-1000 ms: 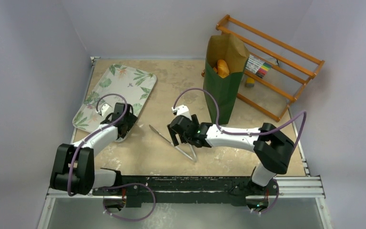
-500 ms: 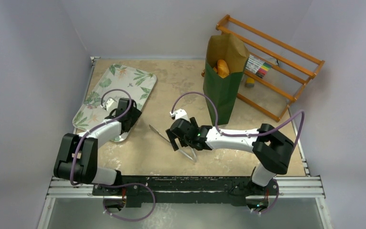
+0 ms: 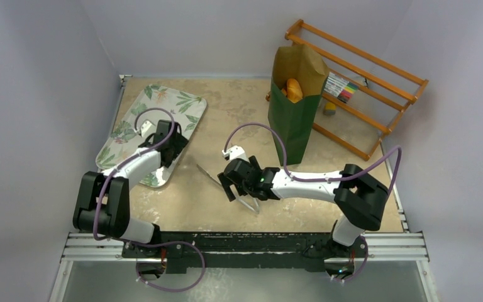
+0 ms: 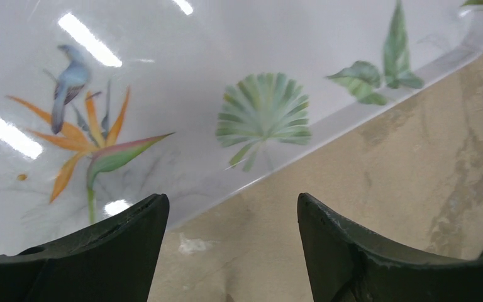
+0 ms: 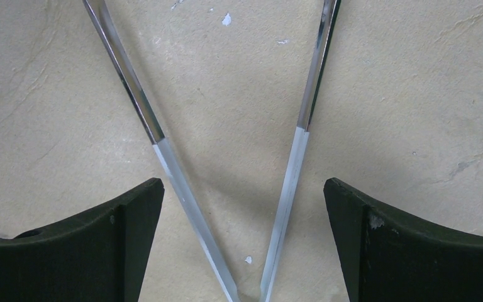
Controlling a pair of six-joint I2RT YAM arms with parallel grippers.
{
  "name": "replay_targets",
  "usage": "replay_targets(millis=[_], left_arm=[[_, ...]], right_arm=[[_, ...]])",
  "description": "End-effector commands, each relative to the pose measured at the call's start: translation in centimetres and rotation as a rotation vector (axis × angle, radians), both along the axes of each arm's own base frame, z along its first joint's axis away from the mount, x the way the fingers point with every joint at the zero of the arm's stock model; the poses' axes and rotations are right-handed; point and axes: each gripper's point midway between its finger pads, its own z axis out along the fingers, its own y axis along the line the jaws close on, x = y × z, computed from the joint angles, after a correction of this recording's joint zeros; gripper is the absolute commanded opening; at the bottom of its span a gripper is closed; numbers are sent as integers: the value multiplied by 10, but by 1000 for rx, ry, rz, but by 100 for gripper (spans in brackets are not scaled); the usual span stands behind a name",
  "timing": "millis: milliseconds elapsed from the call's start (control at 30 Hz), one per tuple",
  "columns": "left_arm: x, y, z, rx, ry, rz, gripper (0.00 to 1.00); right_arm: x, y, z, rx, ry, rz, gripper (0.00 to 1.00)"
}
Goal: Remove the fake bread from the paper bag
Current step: Adjust the paper bag at the center of the board.
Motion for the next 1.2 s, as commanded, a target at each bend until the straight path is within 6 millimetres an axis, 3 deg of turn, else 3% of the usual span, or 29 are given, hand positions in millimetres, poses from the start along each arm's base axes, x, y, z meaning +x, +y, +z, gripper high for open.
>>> replay_targets(millis=[0,200,467,567,733,800,967,1133,1167], left_arm=[[35,-3,49,34,-95,-31,75],[67,-16,96,8,-188,-72,76],[115,-56,172,-57,-341,-193,77],[115,-49,173,2,-305,-171,79],[108,-32,140,15,-227,-136,79],[113,-35,142,24,-244,-168,78],[143,-65,211,-48,-513,-290,79],[160,-113,300,-54,-736,-487,80],[161,-126,309,-57,-757,-525,80]], right_arm=[[-2,6,9,35,-17,21,100],[-9,3,-1,27,1,38,100],[-12,3,-14,15,15,44,100],[-12,2,-12,14,11,39,100],[-10,-2,1,21,-8,17,100],[-10,-3,5,26,-11,15,100],[-13,-8,1,17,-1,10,100],[-15,-13,1,20,-5,-6,100],[-16,-14,1,18,-4,-10,100]])
